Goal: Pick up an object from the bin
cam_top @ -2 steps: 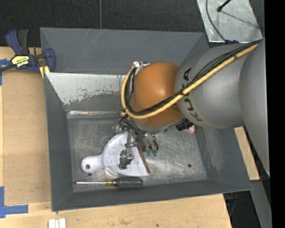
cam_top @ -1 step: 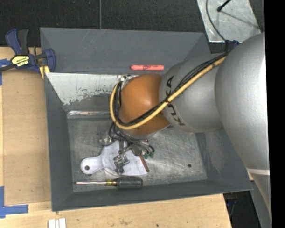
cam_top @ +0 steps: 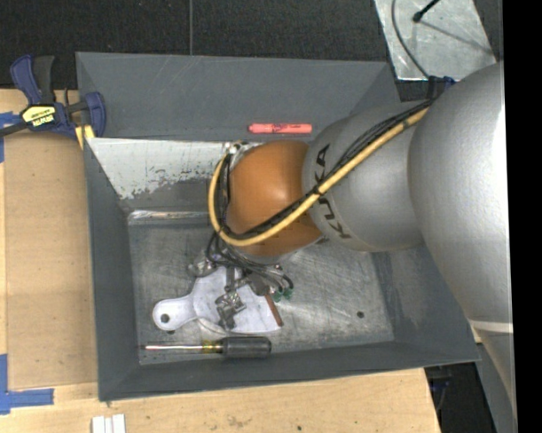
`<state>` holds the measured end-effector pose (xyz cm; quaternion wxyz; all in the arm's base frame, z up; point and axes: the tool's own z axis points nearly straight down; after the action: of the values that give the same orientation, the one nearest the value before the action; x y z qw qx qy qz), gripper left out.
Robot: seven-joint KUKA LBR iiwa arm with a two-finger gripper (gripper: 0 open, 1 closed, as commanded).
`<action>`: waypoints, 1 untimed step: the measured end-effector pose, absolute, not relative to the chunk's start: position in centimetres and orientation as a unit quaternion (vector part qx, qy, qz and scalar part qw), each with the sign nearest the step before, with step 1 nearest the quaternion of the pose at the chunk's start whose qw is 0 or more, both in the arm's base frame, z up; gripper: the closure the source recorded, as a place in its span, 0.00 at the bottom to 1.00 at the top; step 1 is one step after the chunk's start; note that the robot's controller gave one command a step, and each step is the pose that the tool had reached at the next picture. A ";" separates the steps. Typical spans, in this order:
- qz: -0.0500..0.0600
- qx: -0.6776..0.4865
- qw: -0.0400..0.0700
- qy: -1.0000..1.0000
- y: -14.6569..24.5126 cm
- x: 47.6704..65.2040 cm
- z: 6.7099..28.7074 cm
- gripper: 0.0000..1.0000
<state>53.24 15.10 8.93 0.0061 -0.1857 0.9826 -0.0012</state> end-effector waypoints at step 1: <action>0.001 -0.186 0.014 0.982 14.9 53.0 8.8 1.00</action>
Offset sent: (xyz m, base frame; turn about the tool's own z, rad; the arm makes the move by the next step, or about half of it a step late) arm -0.0027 -0.0158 0.0608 -0.5775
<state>52.97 14.95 8.76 0.0143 -0.1860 0.9824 0.0015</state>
